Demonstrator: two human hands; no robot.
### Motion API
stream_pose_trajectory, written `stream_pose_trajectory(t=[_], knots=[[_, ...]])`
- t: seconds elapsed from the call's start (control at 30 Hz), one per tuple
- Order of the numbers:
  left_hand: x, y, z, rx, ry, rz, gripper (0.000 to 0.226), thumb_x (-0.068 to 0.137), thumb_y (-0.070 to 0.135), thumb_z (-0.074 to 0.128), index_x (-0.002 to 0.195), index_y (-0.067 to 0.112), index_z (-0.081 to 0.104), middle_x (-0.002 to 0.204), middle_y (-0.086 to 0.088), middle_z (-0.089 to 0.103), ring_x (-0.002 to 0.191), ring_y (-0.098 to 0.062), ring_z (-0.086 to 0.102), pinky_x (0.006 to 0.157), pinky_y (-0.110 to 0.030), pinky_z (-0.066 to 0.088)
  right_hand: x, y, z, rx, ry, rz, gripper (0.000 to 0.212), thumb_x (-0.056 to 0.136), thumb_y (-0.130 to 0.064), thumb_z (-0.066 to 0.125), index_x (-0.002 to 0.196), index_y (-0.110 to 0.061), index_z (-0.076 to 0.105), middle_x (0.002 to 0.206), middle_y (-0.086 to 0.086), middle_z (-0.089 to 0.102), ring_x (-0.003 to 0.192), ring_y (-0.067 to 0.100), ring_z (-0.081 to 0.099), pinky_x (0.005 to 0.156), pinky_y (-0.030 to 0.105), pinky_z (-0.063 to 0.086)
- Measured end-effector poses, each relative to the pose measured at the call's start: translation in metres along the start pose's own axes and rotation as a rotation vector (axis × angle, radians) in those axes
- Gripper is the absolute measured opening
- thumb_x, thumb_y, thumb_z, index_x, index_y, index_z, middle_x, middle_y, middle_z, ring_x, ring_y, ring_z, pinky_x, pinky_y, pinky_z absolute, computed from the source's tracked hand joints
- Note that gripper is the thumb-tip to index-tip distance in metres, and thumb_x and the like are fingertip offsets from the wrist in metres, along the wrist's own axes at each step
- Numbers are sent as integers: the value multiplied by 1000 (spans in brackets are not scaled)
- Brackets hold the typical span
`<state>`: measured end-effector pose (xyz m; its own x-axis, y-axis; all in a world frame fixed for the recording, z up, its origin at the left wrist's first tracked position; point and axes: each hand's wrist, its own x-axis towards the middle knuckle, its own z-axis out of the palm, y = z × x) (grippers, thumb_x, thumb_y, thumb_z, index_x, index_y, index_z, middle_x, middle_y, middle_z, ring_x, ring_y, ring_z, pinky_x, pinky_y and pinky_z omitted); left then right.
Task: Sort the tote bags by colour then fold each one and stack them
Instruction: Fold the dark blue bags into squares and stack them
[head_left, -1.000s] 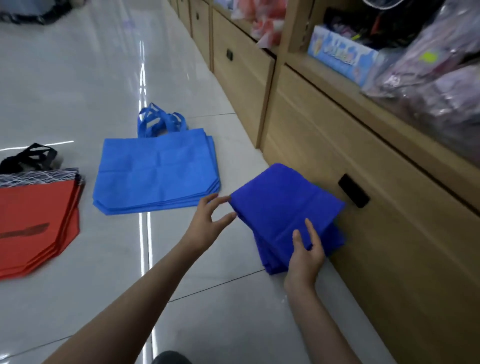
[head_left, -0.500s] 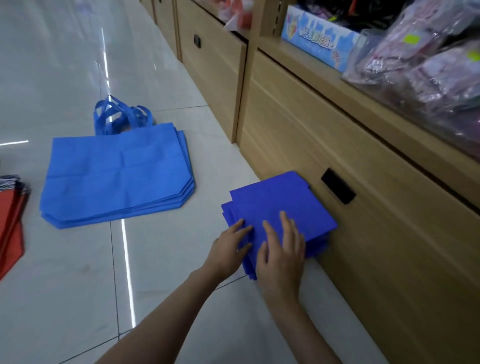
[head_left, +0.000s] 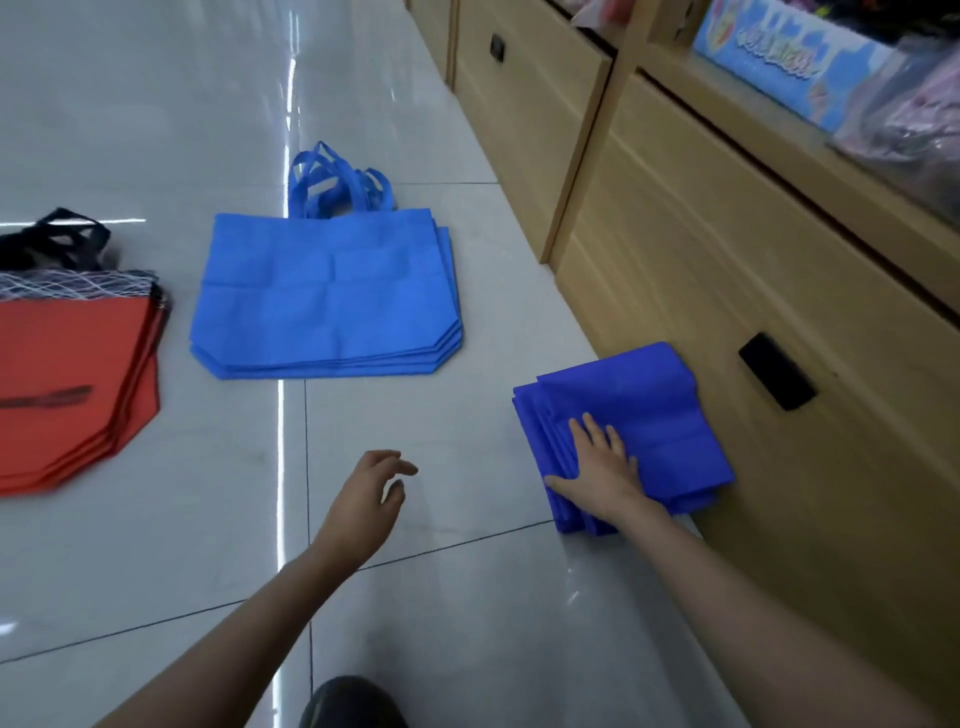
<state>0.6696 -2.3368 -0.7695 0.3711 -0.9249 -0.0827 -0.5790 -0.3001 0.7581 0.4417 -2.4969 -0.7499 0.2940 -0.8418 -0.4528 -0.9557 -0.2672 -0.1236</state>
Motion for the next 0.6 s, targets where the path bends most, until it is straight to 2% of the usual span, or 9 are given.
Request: stream_pose_trajectory(t=[0.1,0.23,0.3,0.37,0.4,0.5,0.6], knots=[[-6,-8,-9,-1,13,3,27,93,3,47,109,16,65,129,-1,48,115,-15,51,91,-16,31,1,-7,-3,-11,24,15,88,90,-54,51,152,-22,-2,159,-3,-13,145,27,-9,115,53,10],[-14,-23,-22,-24,56,2,29,92,1,48,111,16,64,125,2,50,112,-15,53,93,-19,34,-18,-34,-8,-58,271,34,73,95,-55,37,151,-17,10,160,5,-2,145,31,-3,115,52,3],[-19,-32,-31,-35,63,3,31,91,1,50,117,15,60,123,5,48,109,-14,53,93,-20,34,-31,-55,-7,-33,459,-47,61,96,-42,43,147,-11,28,157,13,14,144,34,9,114,53,7],[-30,-44,-45,-36,68,-12,33,91,3,51,122,15,56,123,6,47,108,-12,51,92,-19,33,-41,-83,-1,1,599,-230,48,93,-27,52,135,-6,46,149,17,33,139,37,26,112,54,17],[-37,-52,-54,-33,73,-27,34,92,4,51,124,15,54,123,6,47,108,-10,50,92,-18,33,-46,-100,2,13,565,-330,45,93,-24,49,135,-6,47,149,15,35,139,35,26,114,50,18],[-68,-89,-89,-6,125,-133,35,92,7,52,126,16,52,122,7,46,109,-8,48,91,-19,33,-52,-160,24,75,246,-571,45,99,-24,40,141,-12,36,151,6,29,141,22,18,116,31,13],[-106,-133,-128,51,204,-268,37,91,6,53,128,12,51,126,-1,48,114,-14,49,92,-20,32,-52,-222,51,172,1,-662,40,98,-21,42,137,-13,41,141,5,41,130,20,32,104,25,26]])
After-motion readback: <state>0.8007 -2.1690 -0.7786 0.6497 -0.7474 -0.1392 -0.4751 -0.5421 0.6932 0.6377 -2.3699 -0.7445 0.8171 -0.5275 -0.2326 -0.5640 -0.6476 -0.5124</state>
